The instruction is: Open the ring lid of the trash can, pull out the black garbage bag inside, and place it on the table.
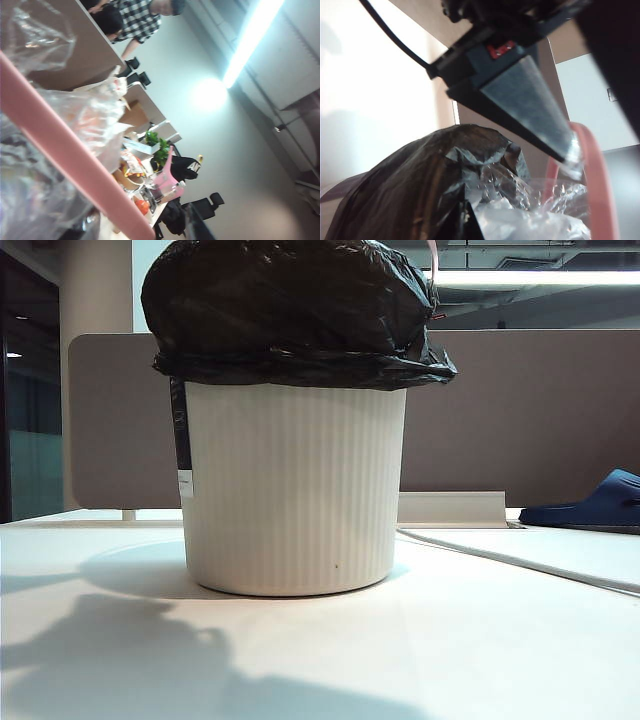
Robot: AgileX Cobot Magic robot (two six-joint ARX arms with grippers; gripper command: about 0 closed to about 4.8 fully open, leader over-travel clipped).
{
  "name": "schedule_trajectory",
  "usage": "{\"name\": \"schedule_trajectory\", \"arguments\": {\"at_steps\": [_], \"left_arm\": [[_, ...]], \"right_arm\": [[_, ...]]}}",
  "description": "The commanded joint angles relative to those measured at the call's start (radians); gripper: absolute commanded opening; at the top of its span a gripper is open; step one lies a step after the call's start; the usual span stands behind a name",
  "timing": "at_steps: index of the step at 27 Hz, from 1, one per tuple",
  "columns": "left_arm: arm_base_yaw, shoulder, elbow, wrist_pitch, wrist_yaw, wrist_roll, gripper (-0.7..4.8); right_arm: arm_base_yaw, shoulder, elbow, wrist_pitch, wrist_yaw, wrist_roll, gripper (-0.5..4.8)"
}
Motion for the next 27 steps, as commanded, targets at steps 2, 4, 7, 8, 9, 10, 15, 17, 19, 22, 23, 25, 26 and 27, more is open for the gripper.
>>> {"name": "schedule_trajectory", "arguments": {"at_steps": [2, 4, 7, 8, 9, 10, 15, 17, 19, 22, 23, 25, 26, 27], "left_arm": [[-0.001, -0.003, 0.004, 0.038, 0.01, -0.017, 2.17], [-0.001, -0.003, 0.004, 0.039, 0.01, -0.02, 2.17], [-0.001, -0.003, 0.004, 0.043, 0.015, -0.02, 2.17], [-0.001, -0.003, 0.004, 0.043, 0.019, -0.02, 2.17], [-0.001, -0.003, 0.004, 0.043, 0.024, -0.02, 2.17], [-0.001, -0.003, 0.004, 0.043, 0.027, -0.02, 2.17], [-0.001, -0.003, 0.004, 0.043, 0.033, -0.02, 2.17], [-0.001, -0.003, 0.004, 0.043, 0.035, -0.02, 2.17], [-0.001, -0.003, 0.004, 0.044, 0.036, -0.02, 2.17], [-0.001, -0.003, 0.004, 0.043, 0.045, -0.02, 2.17], [-0.001, -0.003, 0.004, 0.043, 0.048, -0.02, 2.17], [-0.001, -0.003, 0.004, 0.045, 0.048, -0.02, 2.17], [-0.001, -0.003, 0.004, 0.046, 0.048, -0.02, 2.17], [-0.001, -0.003, 0.004, 0.047, 0.048, -0.02, 2.17]], "right_arm": [[0.0, 0.013, 0.005, 0.055, 0.037, -0.043, -0.01], [-0.001, 0.021, 0.005, 0.082, 0.048, -0.057, -0.01], [-0.011, 0.021, 0.005, 0.102, 0.052, -0.057, -0.01], [-0.012, 0.023, 0.005, 0.104, 0.056, -0.057, -0.01], [-0.012, 0.024, 0.005, 0.106, 0.058, -0.057, -0.01], [-0.014, 0.024, 0.005, 0.114, 0.071, -0.057, -0.01], [-0.027, 0.024, 0.006, 0.148, 0.094, -0.061, -0.01], [-0.033, 0.024, 0.006, 0.156, 0.097, -0.065, -0.01], [-0.034, 0.024, 0.006, 0.172, 0.113, -0.08, -0.01], [-0.035, 0.024, 0.006, 0.193, 0.115, -0.083, -0.01], [-0.035, 0.024, 0.006, 0.201, 0.118, -0.084, -0.01], [-0.035, 0.024, 0.006, 0.216, 0.126, -0.099, -0.01], [-0.035, 0.024, 0.006, 0.23, 0.132, -0.109, -0.01], [-0.035, 0.024, 0.006, 0.236, 0.132, -0.109, -0.01]]}}
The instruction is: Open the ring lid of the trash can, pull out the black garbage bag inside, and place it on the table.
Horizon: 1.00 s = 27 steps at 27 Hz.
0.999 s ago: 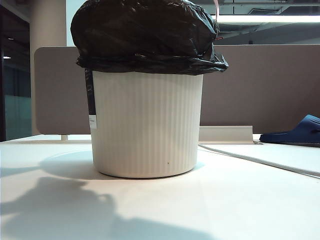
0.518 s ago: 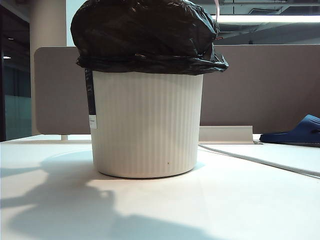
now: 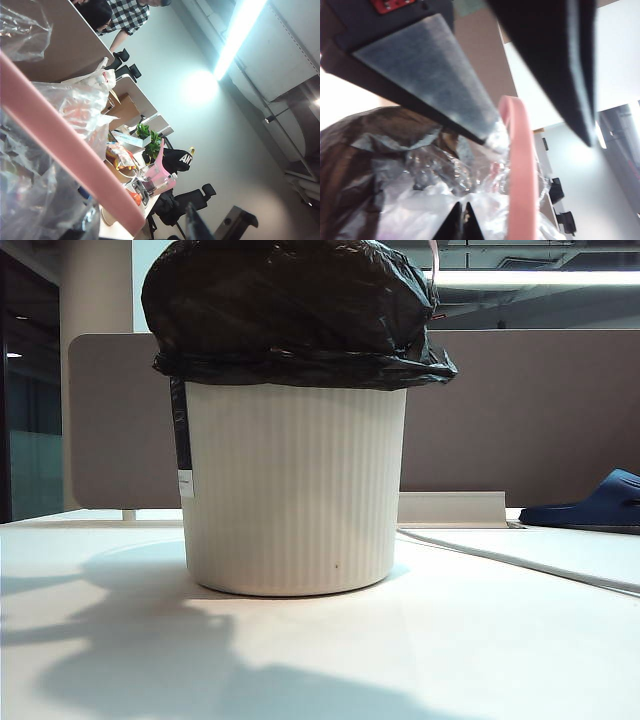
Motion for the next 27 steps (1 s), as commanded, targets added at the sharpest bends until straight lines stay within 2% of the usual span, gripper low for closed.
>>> {"name": "schedule_trajectory", "arguments": {"at_steps": [1, 21, 27], "left_arm": [[0.0, -0.003, 0.004, 0.023, 0.01, 0.001, 2.17], [0.002, -0.003, 0.004, 0.056, 0.084, 0.006, 2.18], [0.004, -0.003, 0.004, 0.062, 0.136, 0.059, 2.21]], "right_arm": [[0.0, -0.003, 0.006, 0.049, 0.013, -0.014, -0.01], [-0.026, -0.003, 0.027, 0.119, 0.084, -0.087, -0.01], [-0.029, -0.004, 0.055, 0.119, 0.112, -0.117, -0.01]]}}
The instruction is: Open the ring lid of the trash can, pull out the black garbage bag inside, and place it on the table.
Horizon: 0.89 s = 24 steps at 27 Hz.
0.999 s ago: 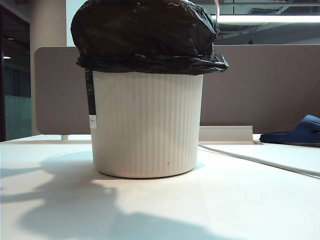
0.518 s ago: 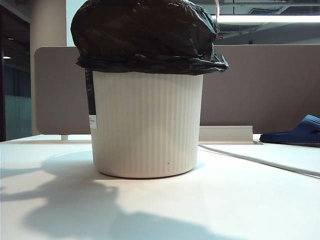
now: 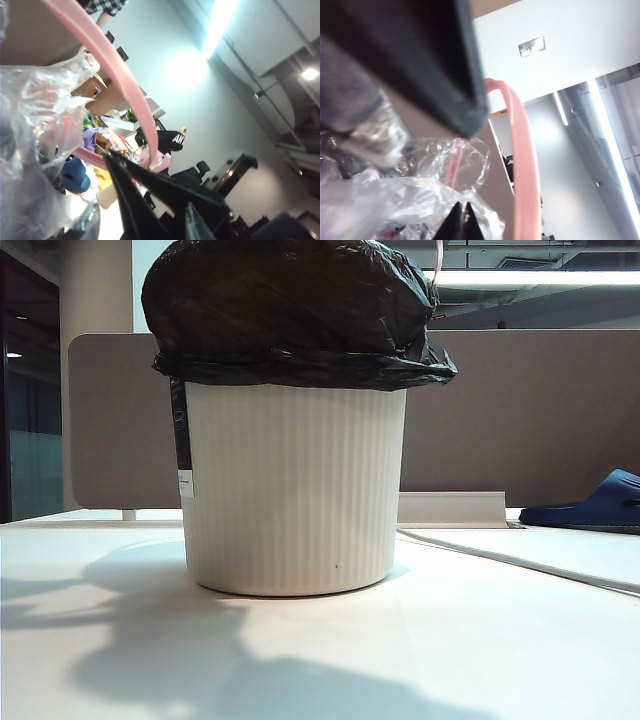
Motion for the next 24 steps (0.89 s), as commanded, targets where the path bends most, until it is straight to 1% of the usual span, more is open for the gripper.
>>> {"name": "schedule_trajectory", "arguments": {"at_steps": [1, 6, 11, 14, 16, 21, 24], "left_arm": [[0.001, -0.003, 0.004, 0.02, 0.039, 0.044, 2.21], [0.001, -0.003, 0.004, 0.02, 0.081, 0.127, 2.21], [0.003, -0.003, 0.004, 0.02, 0.142, 0.207, 2.21], [0.015, -0.003, 0.004, 0.02, 0.192, 0.24, 2.2], [0.039, -0.003, 0.004, 0.019, 0.219, 0.263, 2.2], [0.097, -0.003, 0.003, 0.019, 0.227, 0.266, 2.2], [0.104, -0.003, 0.003, 0.012, 0.233, 0.267, 2.2]], "right_arm": [[-0.001, -0.004, 0.028, 0.019, 0.03, -0.03, -0.01], [-0.011, -0.005, 0.065, 0.02, 0.056, -0.065, -0.01], [-0.035, -0.005, 0.111, 0.019, 0.089, -0.069, -0.01], [-0.058, -0.005, 0.154, 0.019, 0.11, -0.068, -0.01], [-0.074, -0.01, 0.183, 0.019, 0.112, -0.067, -0.01], [-0.112, -0.028, 0.219, 0.011, 0.124, -0.06, -0.01], [-0.154, -0.028, 0.228, 0.007, 0.131, -0.049, -0.01]]}}
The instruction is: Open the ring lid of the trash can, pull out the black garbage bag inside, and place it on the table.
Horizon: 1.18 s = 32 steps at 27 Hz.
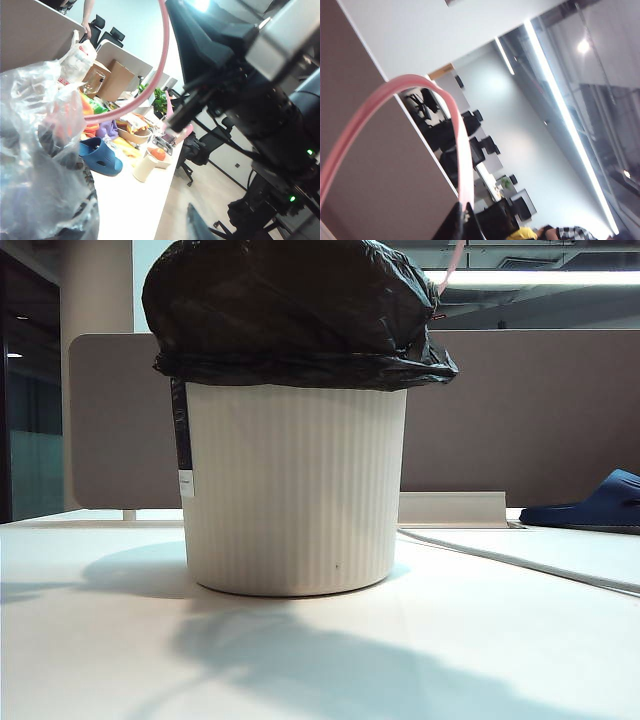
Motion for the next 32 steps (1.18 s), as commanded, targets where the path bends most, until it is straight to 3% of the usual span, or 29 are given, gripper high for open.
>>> {"name": "schedule_trajectory", "arguments": {"at_steps": [1, 5, 14, 32], "left_arm": [[-0.001, -0.003, 0.003, 0.008, 0.013, 0.006, 2.2], [0.0, -0.003, 0.003, 0.008, 0.021, 0.012, 2.2], [0.001, -0.003, 0.003, -0.106, 0.019, 0.158, 2.2], [0.001, -0.003, 0.003, -0.19, 0.015, 0.229, 2.2]], "right_arm": [[-0.042, -0.005, 0.008, 0.003, 0.014, 0.025, -0.01], [-0.103, -0.005, 0.008, -0.03, 0.014, 0.06, -0.01], [-0.167, -0.024, 0.009, -0.035, 0.01, 0.074, -0.01], [-0.25, -0.04, 0.027, -0.042, -0.008, 0.075, -0.01]]}}
